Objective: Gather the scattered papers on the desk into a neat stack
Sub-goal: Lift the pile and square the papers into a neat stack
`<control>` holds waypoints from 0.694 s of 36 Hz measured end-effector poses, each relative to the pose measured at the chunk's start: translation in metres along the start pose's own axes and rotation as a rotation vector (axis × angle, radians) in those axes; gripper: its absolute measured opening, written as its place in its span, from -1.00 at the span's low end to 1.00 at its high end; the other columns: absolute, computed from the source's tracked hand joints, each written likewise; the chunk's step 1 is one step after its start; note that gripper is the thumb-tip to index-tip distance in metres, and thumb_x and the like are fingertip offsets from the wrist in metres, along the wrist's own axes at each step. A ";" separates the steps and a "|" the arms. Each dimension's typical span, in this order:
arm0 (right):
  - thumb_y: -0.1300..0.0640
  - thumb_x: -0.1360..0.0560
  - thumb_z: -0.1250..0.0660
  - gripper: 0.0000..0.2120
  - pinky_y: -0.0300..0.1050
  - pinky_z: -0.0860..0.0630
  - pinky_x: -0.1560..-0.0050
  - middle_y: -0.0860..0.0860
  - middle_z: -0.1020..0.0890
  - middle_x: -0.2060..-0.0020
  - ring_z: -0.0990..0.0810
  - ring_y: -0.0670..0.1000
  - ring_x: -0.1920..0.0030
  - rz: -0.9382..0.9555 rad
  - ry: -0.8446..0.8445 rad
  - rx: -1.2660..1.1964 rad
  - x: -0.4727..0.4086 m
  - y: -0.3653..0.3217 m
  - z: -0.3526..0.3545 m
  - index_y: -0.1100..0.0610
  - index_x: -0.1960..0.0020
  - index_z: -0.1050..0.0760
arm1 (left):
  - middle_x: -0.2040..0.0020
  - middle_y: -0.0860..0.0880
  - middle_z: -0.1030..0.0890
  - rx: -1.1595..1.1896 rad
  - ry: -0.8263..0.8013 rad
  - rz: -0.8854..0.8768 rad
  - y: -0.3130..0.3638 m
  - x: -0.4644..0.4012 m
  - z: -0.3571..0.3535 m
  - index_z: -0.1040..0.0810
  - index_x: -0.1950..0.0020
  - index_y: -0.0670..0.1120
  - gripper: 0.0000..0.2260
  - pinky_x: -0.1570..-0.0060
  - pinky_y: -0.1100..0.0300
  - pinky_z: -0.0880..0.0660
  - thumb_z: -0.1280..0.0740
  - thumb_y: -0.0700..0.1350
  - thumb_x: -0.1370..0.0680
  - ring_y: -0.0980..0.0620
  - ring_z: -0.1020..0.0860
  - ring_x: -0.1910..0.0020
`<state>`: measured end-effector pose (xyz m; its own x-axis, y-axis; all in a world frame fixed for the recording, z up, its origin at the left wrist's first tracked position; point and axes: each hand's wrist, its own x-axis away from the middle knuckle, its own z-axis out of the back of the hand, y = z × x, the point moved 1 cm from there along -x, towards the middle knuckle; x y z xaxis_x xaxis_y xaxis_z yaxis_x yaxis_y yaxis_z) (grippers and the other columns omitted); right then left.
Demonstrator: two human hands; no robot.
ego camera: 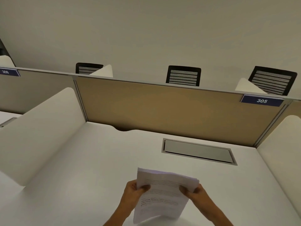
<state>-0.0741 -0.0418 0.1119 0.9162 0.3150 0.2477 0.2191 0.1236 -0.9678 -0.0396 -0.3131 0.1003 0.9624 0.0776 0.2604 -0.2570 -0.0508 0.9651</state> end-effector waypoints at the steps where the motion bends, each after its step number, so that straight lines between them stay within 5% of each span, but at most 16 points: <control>1: 0.03 -0.53 -0.44 -0.80 -0.12 -0.62 -0.09 0.05 -0.75 -0.08 -0.71 0.05 -0.12 -0.011 0.030 0.001 0.001 0.004 -0.003 -0.01 -0.14 -0.69 | 0.09 -0.11 -0.75 -0.011 -0.006 0.005 -0.002 0.001 0.000 -0.74 0.05 -0.06 -0.84 0.17 0.15 -0.64 -0.52 -0.08 -0.40 -0.12 -0.72 0.12; 5: 0.07 -0.57 -0.39 -0.86 -0.21 -0.63 0.06 0.02 -0.77 0.01 -0.73 0.05 -0.04 -0.033 0.102 -0.009 0.001 0.012 -0.009 -0.07 -0.06 -0.72 | 0.08 -0.01 -0.75 -0.056 -0.008 0.013 -0.007 0.002 0.001 -0.73 0.03 0.04 -0.83 0.17 0.21 -0.64 -0.54 -0.03 -0.40 -0.02 -0.72 0.10; 8: 0.01 -0.54 -0.43 -0.84 -0.18 -0.64 0.02 0.03 -0.76 -0.03 -0.73 0.06 -0.06 -0.031 0.070 -0.034 0.001 0.012 -0.012 -0.04 -0.09 -0.71 | 0.07 0.02 -0.75 -0.081 0.020 0.010 -0.010 -0.002 0.000 -0.70 -0.02 0.06 -0.77 0.09 0.05 -0.68 -0.54 0.01 -0.38 -0.01 -0.71 0.07; 12: -0.01 -0.48 -0.49 -0.74 -0.07 -0.66 -0.05 0.07 -0.75 -0.07 -0.73 0.11 -0.09 -0.026 0.040 -0.052 0.000 0.012 -0.015 0.04 -0.13 -0.70 | 0.04 0.05 -0.73 -0.059 0.044 0.003 -0.014 -0.005 -0.003 -0.63 -0.09 0.08 -0.77 0.15 0.12 -0.68 -0.51 -0.07 -0.45 0.02 -0.71 0.07; 18: 0.16 -0.56 -0.41 -0.81 -0.22 -0.64 0.06 0.01 -0.77 0.00 -0.74 0.02 -0.02 0.004 0.120 -0.046 -0.002 0.015 -0.015 -0.07 -0.07 -0.72 | 0.08 0.00 -0.75 -0.047 0.100 0.003 -0.019 -0.007 -0.004 -0.68 -0.03 -0.03 -0.88 0.09 0.08 -0.67 -0.45 -0.11 -0.51 -0.06 -0.71 0.06; 22: 0.19 -0.55 -0.43 -0.81 -0.18 -0.64 0.02 0.03 -0.76 -0.02 -0.73 0.04 -0.04 0.005 0.124 -0.042 -0.001 0.024 -0.016 -0.03 -0.09 -0.71 | 0.02 -0.01 -0.73 -0.062 0.088 0.000 -0.022 -0.006 -0.005 -0.64 -0.13 -0.01 -0.80 -0.04 -0.04 -0.65 -0.44 -0.15 -0.52 -0.06 -0.67 -0.02; 25: 0.13 -0.50 -0.46 -0.82 -0.19 -0.64 0.06 0.02 -0.77 0.00 -0.74 0.04 -0.02 0.002 0.133 -0.030 -0.002 0.028 -0.019 -0.04 -0.07 -0.72 | 0.01 0.01 -0.71 -0.050 0.082 -0.034 -0.021 -0.005 -0.008 -0.56 -0.17 0.08 -0.74 0.02 0.04 -0.66 -0.43 -0.16 -0.52 -0.04 -0.66 -0.03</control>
<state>-0.0633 -0.0568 0.0837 0.9527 0.1869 0.2397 0.2256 0.0939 -0.9697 -0.0393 -0.3047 0.0792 0.9608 0.1601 0.2265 -0.2299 0.0033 0.9732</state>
